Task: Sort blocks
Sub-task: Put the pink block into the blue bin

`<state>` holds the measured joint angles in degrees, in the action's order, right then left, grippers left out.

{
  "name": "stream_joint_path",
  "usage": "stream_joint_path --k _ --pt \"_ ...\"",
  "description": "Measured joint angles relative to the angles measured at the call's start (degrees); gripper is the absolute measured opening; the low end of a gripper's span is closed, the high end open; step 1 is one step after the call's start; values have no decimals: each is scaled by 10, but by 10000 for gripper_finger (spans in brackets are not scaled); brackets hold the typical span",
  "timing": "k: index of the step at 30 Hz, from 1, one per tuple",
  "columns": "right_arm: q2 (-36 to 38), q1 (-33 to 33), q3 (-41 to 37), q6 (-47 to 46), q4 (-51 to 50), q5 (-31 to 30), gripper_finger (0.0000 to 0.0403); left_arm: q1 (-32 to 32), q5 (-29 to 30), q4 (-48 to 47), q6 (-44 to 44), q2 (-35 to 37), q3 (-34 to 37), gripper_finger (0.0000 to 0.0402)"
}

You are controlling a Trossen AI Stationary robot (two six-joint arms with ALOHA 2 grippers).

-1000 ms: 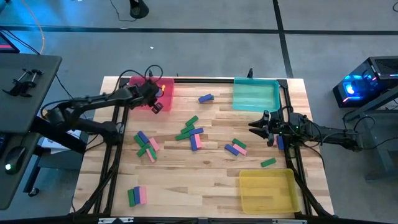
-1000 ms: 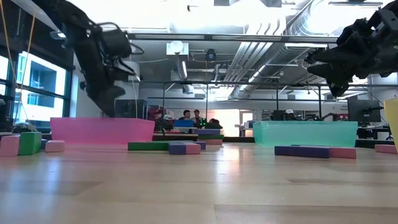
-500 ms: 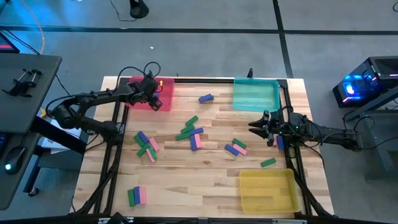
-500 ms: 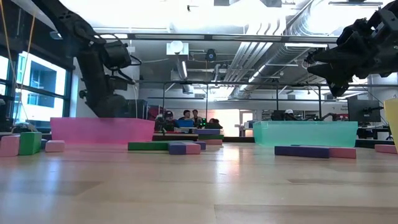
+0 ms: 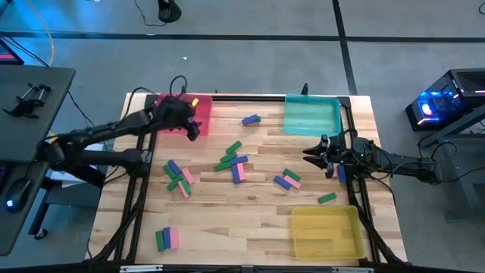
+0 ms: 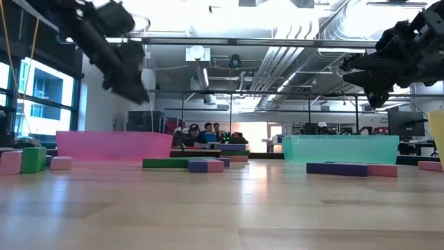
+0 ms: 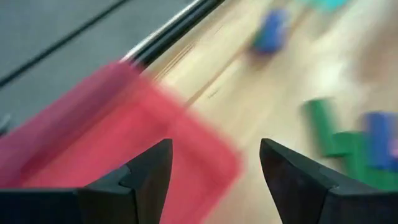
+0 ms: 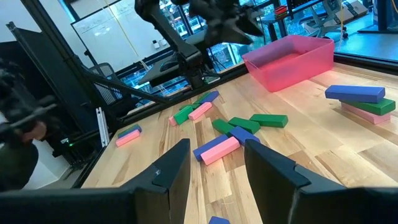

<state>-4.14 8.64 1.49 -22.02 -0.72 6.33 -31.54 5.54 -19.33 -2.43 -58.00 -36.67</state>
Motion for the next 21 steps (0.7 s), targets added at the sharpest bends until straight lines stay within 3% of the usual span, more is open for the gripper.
stream_joint_path --k 9,14,21 --pt "0 0 0 0 0 0 139 190 -21 207 -14 94 88 214" --pt "0 0 0 0 0 0 139 287 -21 338 2 89 144 213" --pt "0 0 0 0 1 -1 139 390 -17 445 5 69 189 213"
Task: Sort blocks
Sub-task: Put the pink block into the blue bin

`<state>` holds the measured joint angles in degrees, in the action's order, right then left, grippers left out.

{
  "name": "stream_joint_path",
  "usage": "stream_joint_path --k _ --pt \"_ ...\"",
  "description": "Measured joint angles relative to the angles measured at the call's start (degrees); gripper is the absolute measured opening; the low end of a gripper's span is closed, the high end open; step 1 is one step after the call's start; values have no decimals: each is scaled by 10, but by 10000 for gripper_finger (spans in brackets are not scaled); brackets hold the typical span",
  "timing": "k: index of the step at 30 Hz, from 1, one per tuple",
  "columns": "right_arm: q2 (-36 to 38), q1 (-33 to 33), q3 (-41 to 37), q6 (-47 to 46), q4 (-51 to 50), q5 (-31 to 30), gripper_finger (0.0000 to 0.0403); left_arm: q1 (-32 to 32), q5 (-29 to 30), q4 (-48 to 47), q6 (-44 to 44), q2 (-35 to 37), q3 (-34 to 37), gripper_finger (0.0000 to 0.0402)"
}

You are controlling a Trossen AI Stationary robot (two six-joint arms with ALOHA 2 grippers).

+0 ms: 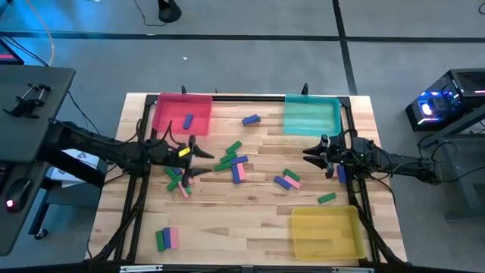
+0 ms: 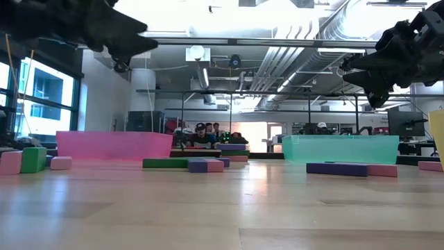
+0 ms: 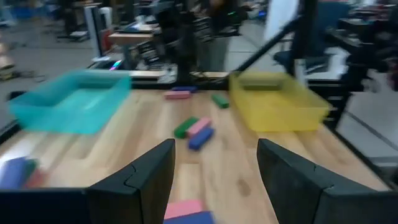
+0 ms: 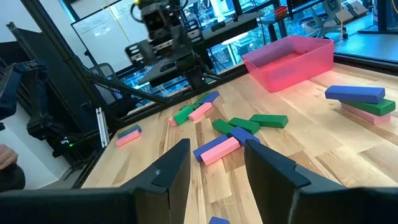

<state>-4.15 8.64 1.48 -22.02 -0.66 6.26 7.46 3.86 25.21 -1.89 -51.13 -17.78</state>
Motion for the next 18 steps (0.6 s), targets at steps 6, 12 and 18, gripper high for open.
stream_joint_path --k 6,12,18 --pt "0 0 0 -92 32 -19 139 62 66 20 1 -17 0 213" --pt "-10 -51 -9 -75 182 6 139 88 129 22 7 -35 0 213" --pt "-95 -174 -9 53 342 -51 139 93 148 21 7 -44 0 213"
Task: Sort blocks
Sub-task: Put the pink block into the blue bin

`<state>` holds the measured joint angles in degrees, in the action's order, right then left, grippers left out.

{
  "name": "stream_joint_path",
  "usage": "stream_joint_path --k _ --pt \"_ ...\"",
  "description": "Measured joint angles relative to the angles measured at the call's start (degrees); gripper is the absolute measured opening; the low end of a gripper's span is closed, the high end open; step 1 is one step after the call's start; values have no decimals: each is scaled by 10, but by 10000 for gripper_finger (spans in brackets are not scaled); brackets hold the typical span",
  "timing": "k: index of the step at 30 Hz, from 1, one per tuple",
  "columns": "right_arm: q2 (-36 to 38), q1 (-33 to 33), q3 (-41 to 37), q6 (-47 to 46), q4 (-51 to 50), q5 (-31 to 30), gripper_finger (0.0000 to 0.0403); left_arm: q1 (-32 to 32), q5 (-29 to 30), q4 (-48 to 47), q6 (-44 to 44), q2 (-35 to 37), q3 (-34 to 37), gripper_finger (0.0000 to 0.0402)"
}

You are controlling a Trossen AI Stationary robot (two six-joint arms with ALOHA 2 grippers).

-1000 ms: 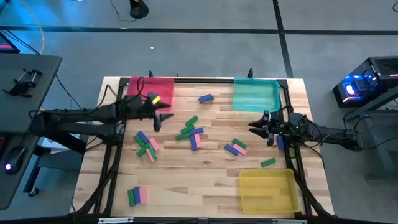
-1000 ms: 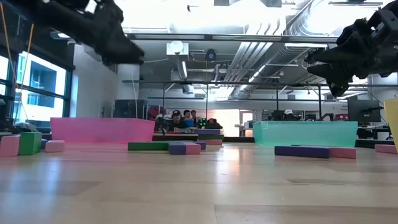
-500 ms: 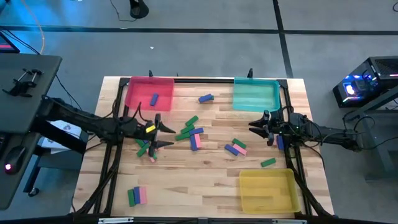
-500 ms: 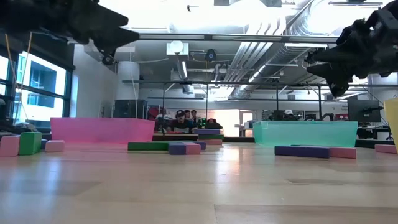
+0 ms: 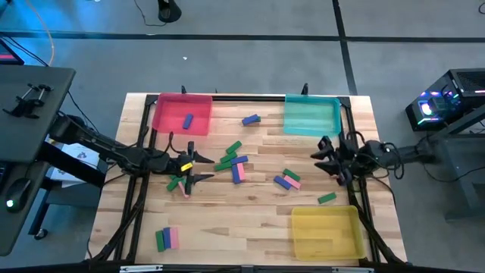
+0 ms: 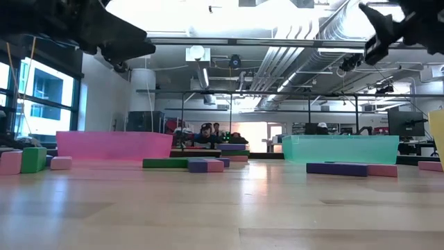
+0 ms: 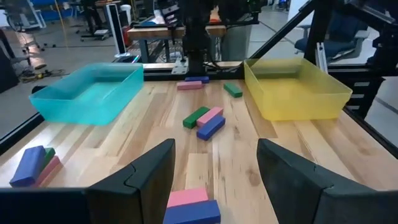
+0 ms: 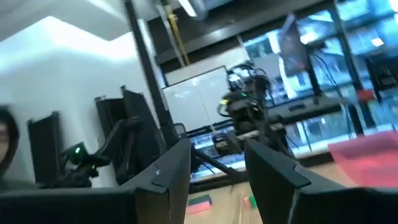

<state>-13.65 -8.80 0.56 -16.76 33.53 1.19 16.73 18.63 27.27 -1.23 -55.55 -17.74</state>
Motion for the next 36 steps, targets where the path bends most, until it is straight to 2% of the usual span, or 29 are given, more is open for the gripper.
stream_joint_path --k 6,10,15,20,23,26,29,31,33,36 --pt "-155 -99 0 93 157 -83 139 0 1 2 0 0 0 213" --pt "-265 -130 15 103 239 -124 139 0 1 4 0 0 0 213" --pt "-364 -133 64 68 237 -127 139 0 0 12 6 0 0 213" --pt "-415 -113 122 82 217 -169 139 0 0 14 9 0 0 213" --pt "-427 -109 181 82 90 -177 139 0 0 13 9 0 0 213" --pt "-447 -116 273 47 -154 -181 139 0 0 11 9 0 0 213" --pt "-491 -124 372 -45 -403 -212 139 0 0 9 9 0 0 213" --pt "-524 -127 425 -126 -528 -217 139 0 0 9 9 0 0 213" --pt "-555 -128 462 -205 -632 -212 139 0 0 9 9 0 0 213" --pt "-596 -127 488 -280 -723 -170 144 0 0 9 4 0 0 213"
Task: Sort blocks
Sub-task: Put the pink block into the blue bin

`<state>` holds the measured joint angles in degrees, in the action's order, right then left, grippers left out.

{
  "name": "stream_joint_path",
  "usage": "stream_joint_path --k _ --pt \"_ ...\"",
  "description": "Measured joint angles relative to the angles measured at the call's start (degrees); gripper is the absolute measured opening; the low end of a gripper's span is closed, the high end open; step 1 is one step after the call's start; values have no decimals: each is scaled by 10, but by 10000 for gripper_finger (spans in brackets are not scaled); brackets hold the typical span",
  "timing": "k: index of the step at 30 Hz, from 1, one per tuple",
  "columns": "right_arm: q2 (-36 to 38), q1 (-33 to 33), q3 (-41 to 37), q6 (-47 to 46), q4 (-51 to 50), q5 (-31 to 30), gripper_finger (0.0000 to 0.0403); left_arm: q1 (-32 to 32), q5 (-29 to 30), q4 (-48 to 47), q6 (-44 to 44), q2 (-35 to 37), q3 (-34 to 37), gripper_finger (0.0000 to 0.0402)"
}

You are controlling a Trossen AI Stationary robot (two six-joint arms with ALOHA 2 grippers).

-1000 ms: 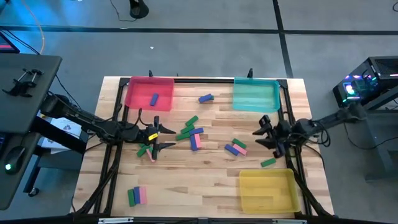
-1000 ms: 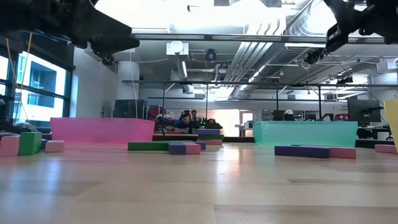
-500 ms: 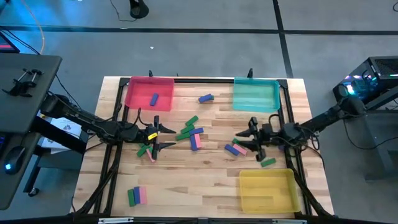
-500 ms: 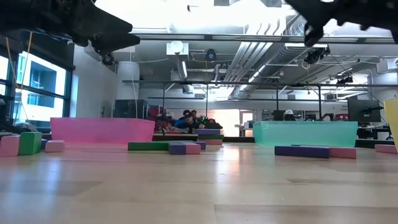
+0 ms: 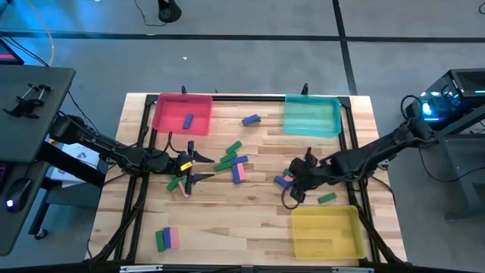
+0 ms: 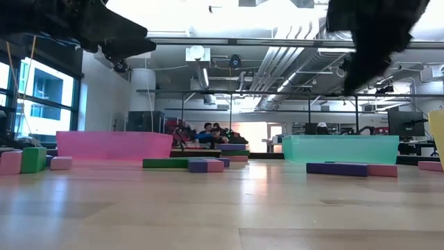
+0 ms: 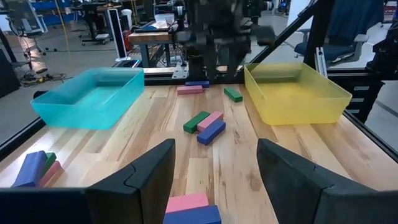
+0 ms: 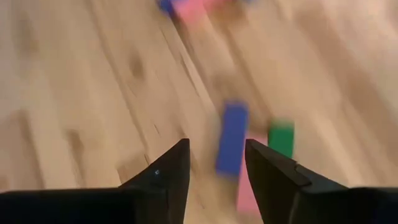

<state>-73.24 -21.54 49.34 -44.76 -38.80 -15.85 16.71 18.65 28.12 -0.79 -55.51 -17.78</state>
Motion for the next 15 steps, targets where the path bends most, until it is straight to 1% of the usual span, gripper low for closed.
stream_joint_path --k 2,6,11,15 --pt "-20 0 0 -32 -30 25 154 0 0 -1 0 0 0 213" --pt "-45 0 -24 -57 -38 56 184 0 0 -3 0 0 0 213" --pt "-52 0 -57 -72 -42 58 214 0 0 -5 0 0 0 213" --pt "-52 0 -92 -93 -35 53 217 0 0 -5 0 0 0 213"
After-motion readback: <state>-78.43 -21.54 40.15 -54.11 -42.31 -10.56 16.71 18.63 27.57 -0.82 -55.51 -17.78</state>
